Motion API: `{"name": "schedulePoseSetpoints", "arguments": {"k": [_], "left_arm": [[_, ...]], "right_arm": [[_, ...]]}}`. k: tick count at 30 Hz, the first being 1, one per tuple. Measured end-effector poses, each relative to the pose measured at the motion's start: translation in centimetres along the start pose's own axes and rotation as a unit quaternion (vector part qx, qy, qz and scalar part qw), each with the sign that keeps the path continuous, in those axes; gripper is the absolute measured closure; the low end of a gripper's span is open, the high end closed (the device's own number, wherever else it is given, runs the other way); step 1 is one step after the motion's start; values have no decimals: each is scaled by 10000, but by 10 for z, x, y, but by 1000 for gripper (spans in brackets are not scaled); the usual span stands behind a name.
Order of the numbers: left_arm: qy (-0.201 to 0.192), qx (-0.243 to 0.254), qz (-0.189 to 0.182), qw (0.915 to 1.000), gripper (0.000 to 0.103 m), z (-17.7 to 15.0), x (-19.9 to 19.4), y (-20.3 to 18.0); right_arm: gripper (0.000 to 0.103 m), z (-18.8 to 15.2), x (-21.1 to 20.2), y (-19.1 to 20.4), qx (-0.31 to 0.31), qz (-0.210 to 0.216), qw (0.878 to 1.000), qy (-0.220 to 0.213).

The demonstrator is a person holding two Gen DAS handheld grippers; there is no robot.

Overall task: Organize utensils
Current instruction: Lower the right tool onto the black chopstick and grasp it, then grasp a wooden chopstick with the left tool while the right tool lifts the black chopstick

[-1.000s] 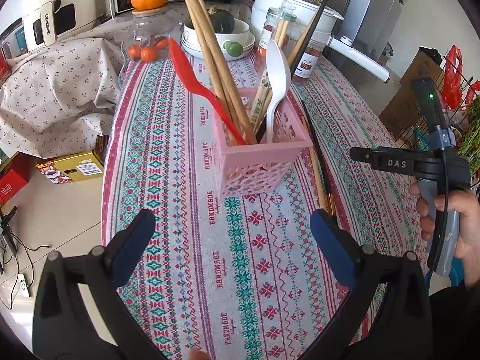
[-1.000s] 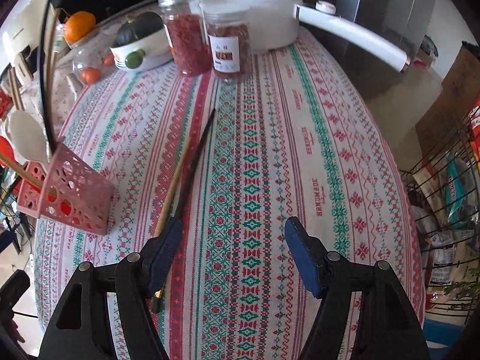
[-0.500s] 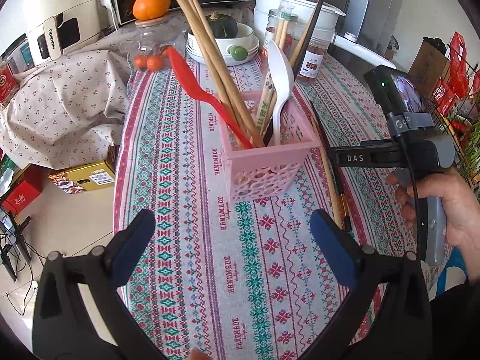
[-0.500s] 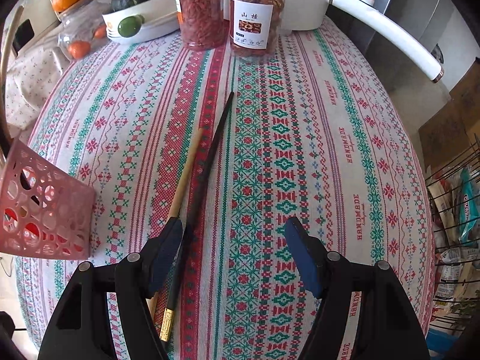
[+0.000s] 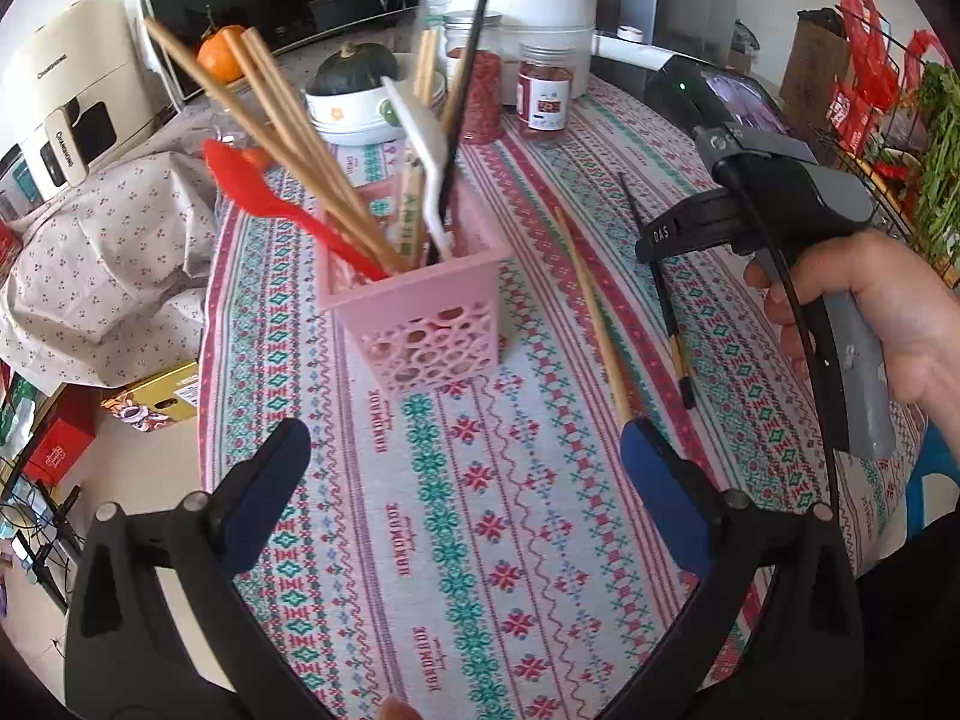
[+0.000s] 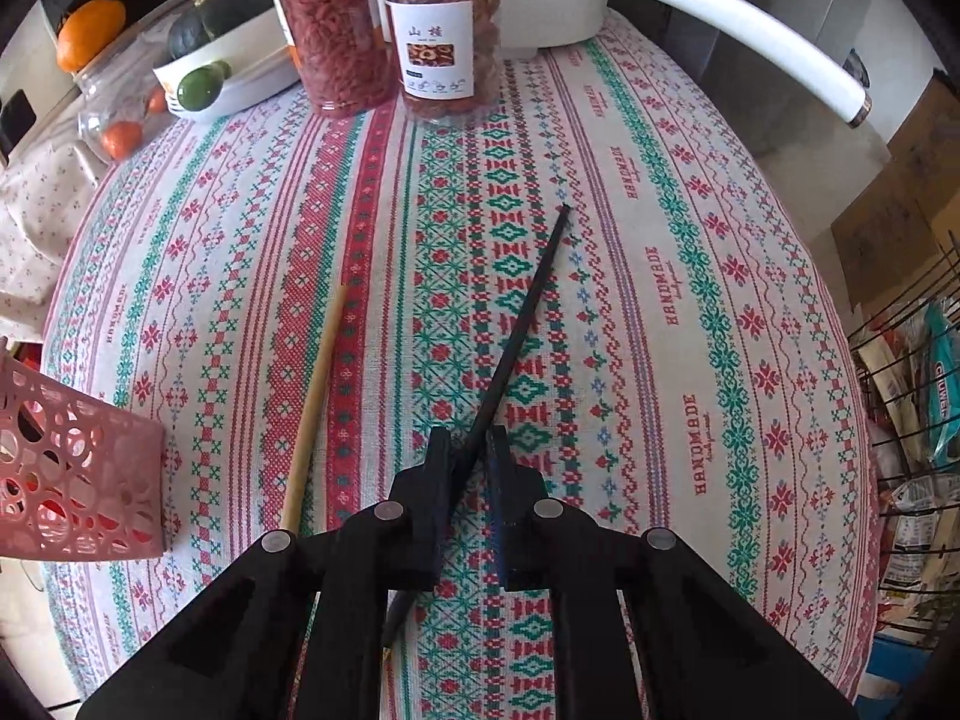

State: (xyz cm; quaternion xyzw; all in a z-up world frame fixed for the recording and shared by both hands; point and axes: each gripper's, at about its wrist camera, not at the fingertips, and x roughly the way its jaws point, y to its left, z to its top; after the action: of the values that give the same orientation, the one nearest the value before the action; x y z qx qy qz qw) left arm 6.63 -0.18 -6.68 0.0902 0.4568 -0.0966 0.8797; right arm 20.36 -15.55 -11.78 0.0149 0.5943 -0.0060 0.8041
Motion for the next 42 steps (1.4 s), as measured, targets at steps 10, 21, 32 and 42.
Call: {"name": "schedulePoseSetpoints", "arguments": {"k": [10,21,32,42], "left_arm": [[195,546,-267,9980,0,27,26,-77],[802,65,484,9956,28,77,103,-95],[1257,-210,476,9907,62,91,142,-93],[1299,103,202,9913,95,87,136,-111]], "right_arm": [[97,-30,-19,-90,447,13,9986,274],[97,-63,-44,-149,617,324,9975,131],[98,-55,-49,-143,622,721,9955,1],[98,-57,-53,-147,695,704,9951,-47]]}}
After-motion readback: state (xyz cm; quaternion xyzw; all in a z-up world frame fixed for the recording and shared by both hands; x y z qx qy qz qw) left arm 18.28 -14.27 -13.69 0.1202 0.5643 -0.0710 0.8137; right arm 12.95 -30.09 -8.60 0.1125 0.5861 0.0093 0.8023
